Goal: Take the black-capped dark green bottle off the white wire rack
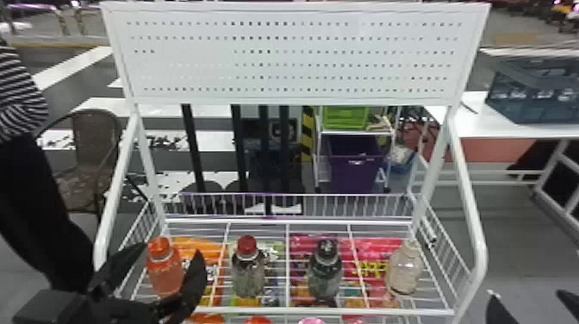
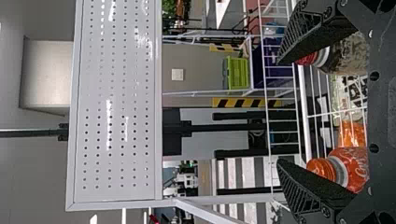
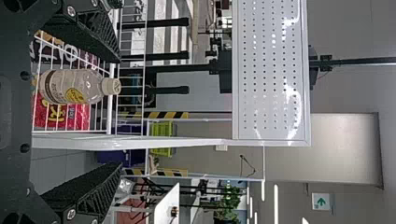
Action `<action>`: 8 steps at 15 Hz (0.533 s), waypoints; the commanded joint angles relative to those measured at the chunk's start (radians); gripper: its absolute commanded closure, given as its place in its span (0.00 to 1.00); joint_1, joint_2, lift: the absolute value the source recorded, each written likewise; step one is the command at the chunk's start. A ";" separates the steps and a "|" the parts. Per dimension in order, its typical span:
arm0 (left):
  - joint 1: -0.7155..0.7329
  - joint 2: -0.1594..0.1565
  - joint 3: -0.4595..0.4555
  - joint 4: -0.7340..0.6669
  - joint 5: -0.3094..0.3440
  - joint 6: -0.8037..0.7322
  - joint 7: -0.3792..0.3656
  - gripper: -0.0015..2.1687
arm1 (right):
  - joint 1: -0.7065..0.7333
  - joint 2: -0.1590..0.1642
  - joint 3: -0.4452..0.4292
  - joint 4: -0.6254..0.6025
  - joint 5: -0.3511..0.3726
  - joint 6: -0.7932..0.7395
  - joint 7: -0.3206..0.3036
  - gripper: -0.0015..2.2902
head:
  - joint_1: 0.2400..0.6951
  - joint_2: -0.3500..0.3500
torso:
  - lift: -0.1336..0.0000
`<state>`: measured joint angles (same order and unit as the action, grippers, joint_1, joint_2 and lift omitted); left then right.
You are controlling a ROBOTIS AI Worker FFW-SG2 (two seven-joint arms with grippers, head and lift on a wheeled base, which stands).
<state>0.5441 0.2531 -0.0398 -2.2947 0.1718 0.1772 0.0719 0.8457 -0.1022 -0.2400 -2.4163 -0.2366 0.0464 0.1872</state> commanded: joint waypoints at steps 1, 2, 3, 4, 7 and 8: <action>-0.001 0.000 0.000 0.000 0.000 0.003 0.000 0.07 | 0.001 0.001 -0.001 -0.001 -0.001 -0.001 0.000 0.05 | 0.57 0.50 | 1.00; 0.000 0.000 0.000 0.000 0.000 0.003 0.000 0.07 | 0.000 -0.001 -0.001 -0.003 0.000 0.002 0.000 0.05 | 0.57 0.50 | 1.00; 0.000 0.000 0.000 0.000 0.000 0.000 0.000 0.07 | 0.000 0.001 -0.001 -0.003 0.000 0.002 0.000 0.05 | 0.57 0.50 | 1.00; 0.000 0.000 0.001 0.000 0.000 0.003 0.000 0.07 | -0.002 -0.001 -0.001 -0.004 0.000 0.002 0.000 0.05 | 0.57 0.50 | 1.00; 0.000 0.000 0.001 0.001 0.000 0.000 0.000 0.07 | -0.005 0.001 0.001 -0.003 0.000 0.005 0.000 0.05 | 0.57 0.50 | 1.00; 0.000 0.000 0.001 0.001 0.000 0.000 0.000 0.07 | -0.005 0.001 0.001 -0.003 0.000 0.008 0.000 0.05 | 0.57 0.50 | 1.00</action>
<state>0.5446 0.2531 -0.0383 -2.2945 0.1718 0.1781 0.0720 0.8413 -0.1016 -0.2397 -2.4201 -0.2363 0.0518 0.1871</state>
